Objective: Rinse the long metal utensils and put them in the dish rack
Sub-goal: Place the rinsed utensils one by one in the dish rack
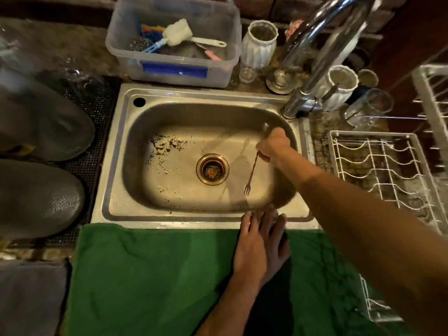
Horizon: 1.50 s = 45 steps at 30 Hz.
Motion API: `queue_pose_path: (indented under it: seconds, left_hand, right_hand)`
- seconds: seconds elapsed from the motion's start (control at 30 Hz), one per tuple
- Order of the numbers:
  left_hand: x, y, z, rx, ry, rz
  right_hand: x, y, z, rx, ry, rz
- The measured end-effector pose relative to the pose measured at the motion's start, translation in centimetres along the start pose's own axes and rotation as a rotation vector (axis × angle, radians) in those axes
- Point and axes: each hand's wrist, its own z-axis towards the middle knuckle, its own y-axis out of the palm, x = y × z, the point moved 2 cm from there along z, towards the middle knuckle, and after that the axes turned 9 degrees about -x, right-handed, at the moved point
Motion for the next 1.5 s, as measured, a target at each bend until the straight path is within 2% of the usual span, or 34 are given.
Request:
queue_pose_path:
  seconds: [0.13, 0.2, 0.3, 0.43, 0.57, 0.7, 0.93, 1.1, 1.5]
  left_hand:
    - [0.3, -1.6, -0.3, -0.027, 0.022, 0.074]
    - [0.5, -2.6, -0.5, -0.036, 0.031, 0.122]
    - [0.7, -4.2, -0.9, -0.062, 0.036, 0.247]
    - [1.4, -5.2, -1.0, -0.098, 0.015, 0.316]
    - [1.6, -5.3, -1.1, -0.083, 0.012, 0.340]
    - [1.4, -4.8, -1.0, -0.095, -0.003, 0.363]
    - [1.5, -4.9, -1.0, -0.073, -0.028, 0.368]
    - [1.5, -4.9, -1.1, -0.078, -0.026, 0.390]
    - [1.7, -5.1, -1.2, -0.071, -0.025, 0.401]
  right_hand:
    - [-2.4, -5.8, -7.9, -0.146, -0.004, -0.120]
    - [-3.0, -8.7, -12.2, -0.143, -0.056, -0.199]
    - [-3.9, -13.7, -18.3, -0.069, -0.182, -0.262]
    - [-3.6, -20.6, -24.1, 0.021, -0.267, -0.201]
    - [-0.3, -26.7, -27.1, 0.148, -0.272, -0.221]
    - [4.8, -30.4, -27.7, 0.259, -0.209, -0.346]
    - [11.0, -29.1, -25.3, 0.208, -0.129, -0.546]
    - [11.7, -27.2, -23.4, 0.163, -0.115, -0.650]
    - [11.8, -26.2, -21.1, 0.207, -0.119, -0.693]
